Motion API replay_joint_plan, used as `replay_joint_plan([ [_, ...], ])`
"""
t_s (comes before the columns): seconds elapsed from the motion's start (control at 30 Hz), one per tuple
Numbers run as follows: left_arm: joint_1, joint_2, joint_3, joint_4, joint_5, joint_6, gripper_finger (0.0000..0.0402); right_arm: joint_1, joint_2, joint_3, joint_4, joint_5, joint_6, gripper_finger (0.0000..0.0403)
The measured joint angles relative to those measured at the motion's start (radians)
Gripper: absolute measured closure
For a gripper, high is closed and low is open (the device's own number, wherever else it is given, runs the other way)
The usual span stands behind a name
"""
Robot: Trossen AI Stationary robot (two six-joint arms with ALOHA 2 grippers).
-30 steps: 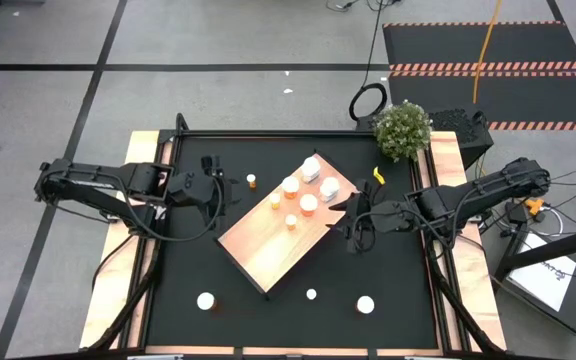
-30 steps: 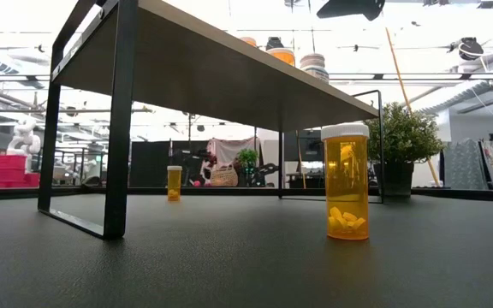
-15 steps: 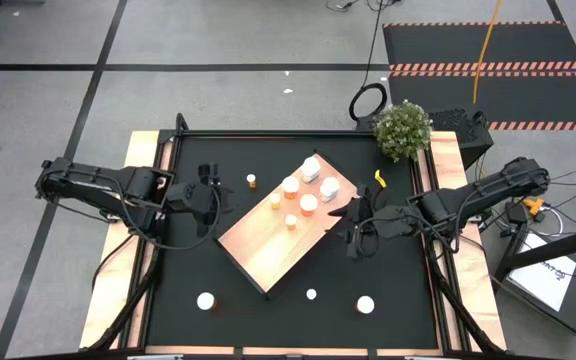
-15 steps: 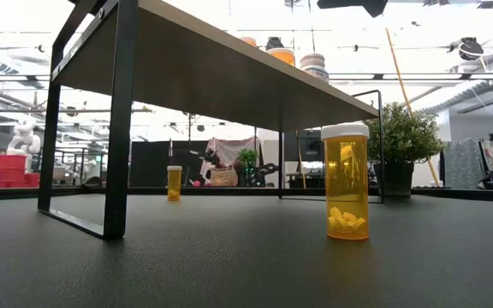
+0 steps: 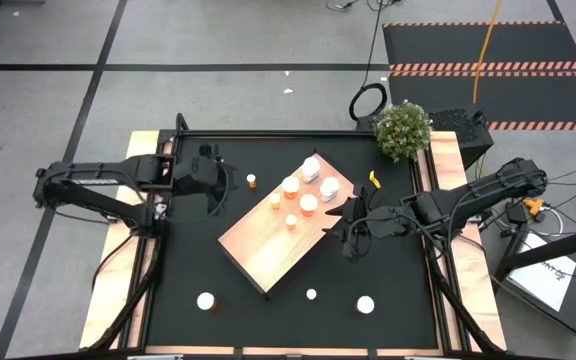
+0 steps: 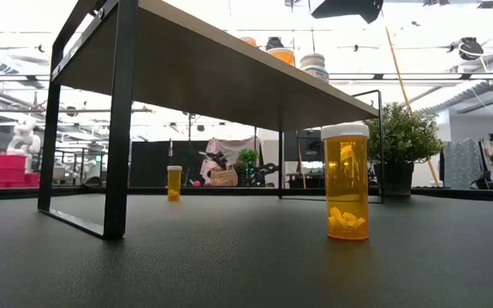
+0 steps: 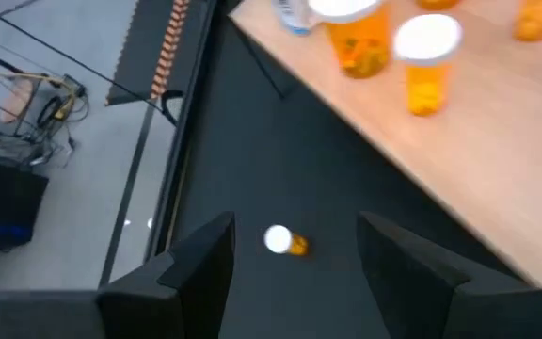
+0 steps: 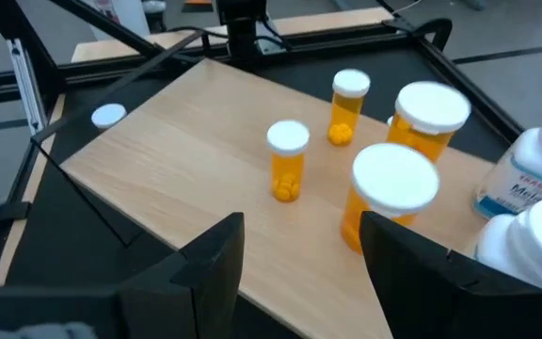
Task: Pick and place medicine bottles onto shelf by color
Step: Put the small orange pill bottle on the shelf
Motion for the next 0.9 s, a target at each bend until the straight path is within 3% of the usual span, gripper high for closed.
replay_joint_plan([
  [0.37, 0.309, 0.000, -0.066, 0.080, 0.231, 0.036, 0.0179, -0.006, -0.001, 0.000, 0.002, 0.002, -0.028, 0.0195],
  [0.6, 0.456, 0.001, -0.157, 0.226, 0.411, 0.042, 0.0179, -0.029, -0.001, 0.000, 0.005, 0.003, -0.036, 0.0195],
  [0.9, 0.531, 0.024, -0.173, 0.245, 0.422, -0.137, 0.0179, -0.060, 0.026, 0.000, 0.006, 0.004, -0.033, 0.0195],
])
